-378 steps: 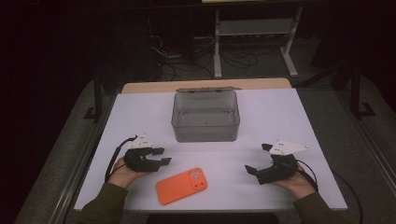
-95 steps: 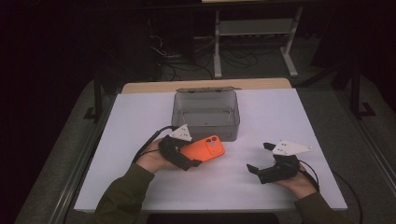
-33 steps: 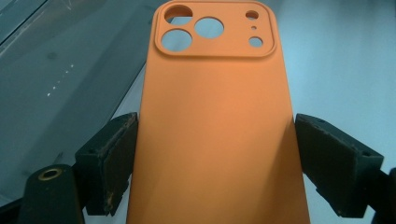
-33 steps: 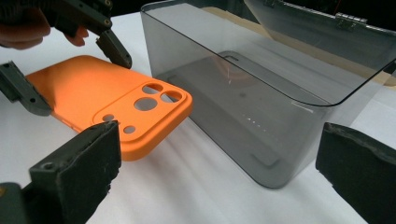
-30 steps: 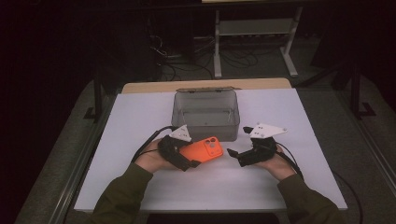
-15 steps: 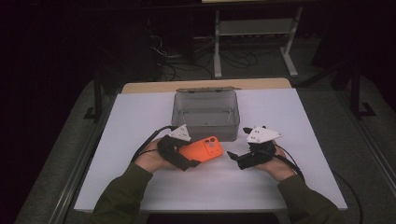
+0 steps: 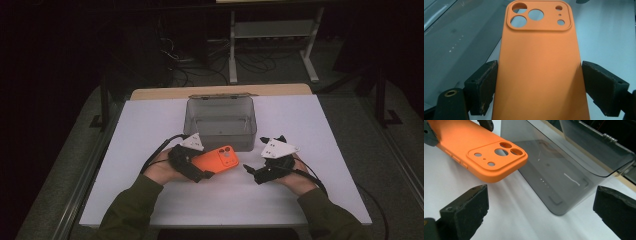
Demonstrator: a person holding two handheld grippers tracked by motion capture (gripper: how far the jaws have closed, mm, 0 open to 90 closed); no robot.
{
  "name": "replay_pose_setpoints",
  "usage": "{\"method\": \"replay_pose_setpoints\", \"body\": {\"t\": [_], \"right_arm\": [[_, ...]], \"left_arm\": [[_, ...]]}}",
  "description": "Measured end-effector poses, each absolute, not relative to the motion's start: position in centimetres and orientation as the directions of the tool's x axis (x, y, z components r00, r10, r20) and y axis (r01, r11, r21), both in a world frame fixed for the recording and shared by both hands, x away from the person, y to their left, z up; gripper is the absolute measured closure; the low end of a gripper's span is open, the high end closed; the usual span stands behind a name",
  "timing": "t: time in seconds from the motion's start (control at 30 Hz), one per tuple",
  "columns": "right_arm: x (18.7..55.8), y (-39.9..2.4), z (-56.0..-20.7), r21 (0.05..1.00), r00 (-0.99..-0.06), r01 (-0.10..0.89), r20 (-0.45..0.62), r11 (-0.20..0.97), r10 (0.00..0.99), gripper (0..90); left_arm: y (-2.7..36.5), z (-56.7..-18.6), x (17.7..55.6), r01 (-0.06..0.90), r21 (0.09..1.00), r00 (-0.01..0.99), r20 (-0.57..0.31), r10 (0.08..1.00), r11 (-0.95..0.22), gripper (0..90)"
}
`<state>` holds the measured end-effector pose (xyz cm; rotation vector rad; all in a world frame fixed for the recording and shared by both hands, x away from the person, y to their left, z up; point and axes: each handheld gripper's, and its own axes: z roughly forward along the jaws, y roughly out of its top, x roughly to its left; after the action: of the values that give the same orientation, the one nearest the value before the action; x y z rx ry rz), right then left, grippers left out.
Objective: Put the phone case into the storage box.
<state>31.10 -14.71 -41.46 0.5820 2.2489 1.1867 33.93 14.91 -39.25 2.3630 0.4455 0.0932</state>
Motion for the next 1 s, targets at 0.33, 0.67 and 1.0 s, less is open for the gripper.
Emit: {"method": "replay_pose_setpoints", "body": {"t": [0.33, 0.67, 1.0], "right_arm": [[30.8, -14.6, -41.6, 0.822, -0.760, 0.088, -0.309, 0.562, 0.571, 0.0], [30.6, -14.1, -41.9, 0.798, -0.756, 0.051, -0.361, 0.600, 0.545, 0.0], [30.3, -13.8, -42.1, 0.775, -0.744, 0.013, -0.415, 0.632, 0.523, 0.0]], "left_arm": [[15.0, -39.2, 34.0, 0.292, 0.672, 0.936, -0.055, 0.347, -0.681, 16.2], [14.9, -39.3, 33.9, 0.291, 0.670, 0.937, -0.056, 0.344, -0.683, 16.2], [14.9, -39.2, 33.9, 0.290, 0.669, 0.938, -0.055, 0.343, -0.684, 16.2]]}}
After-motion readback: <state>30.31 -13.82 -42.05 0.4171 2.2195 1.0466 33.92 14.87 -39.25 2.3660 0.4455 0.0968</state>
